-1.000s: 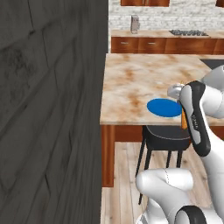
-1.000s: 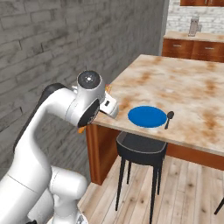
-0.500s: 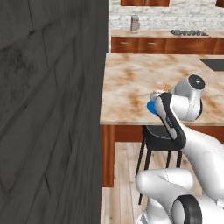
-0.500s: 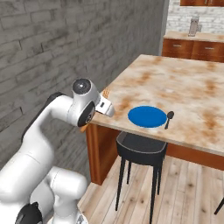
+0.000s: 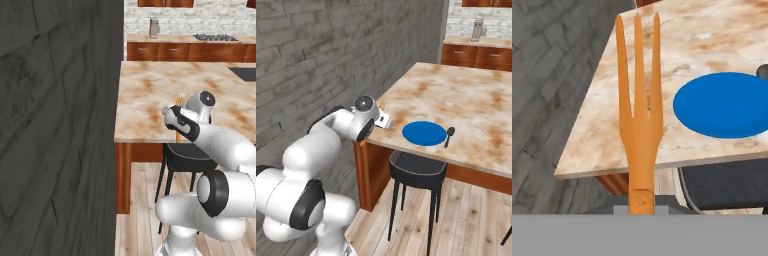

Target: Take the fork and place it on the left side of the plate. Then take the spoon and place it on the right side of the plate. Make sure they're directly next to the plate.

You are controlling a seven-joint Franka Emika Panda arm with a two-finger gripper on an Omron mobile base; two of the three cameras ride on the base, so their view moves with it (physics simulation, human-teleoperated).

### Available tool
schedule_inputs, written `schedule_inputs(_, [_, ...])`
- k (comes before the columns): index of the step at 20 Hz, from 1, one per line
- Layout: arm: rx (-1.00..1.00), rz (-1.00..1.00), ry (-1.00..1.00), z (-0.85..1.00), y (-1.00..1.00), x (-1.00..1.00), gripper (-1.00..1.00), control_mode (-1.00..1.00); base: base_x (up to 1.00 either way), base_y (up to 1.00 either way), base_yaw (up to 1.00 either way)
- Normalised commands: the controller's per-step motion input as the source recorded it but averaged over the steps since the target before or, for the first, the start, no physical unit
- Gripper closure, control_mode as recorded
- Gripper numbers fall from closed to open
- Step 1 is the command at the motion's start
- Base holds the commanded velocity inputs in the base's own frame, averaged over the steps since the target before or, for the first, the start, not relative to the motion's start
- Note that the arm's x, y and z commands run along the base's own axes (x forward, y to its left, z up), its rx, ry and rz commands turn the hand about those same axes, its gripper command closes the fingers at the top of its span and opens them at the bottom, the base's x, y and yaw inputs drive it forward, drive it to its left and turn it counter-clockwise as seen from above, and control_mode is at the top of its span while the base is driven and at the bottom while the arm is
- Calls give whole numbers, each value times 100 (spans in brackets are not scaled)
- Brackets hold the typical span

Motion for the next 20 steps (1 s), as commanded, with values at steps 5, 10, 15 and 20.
schedule_inputs(5, [0,17,7,-23,-21,64,100,-100,0,0,0])
schedule_inputs(10, [-7,7,17,-22,0,58,100,-100,0,0,0])
schedule_inputs(15, [-6,4,13,-25,0,79,100,-100,0,0,0])
schedule_inputs(20, [-7,10,4,-39,0,77,100,-100,0,0,0])
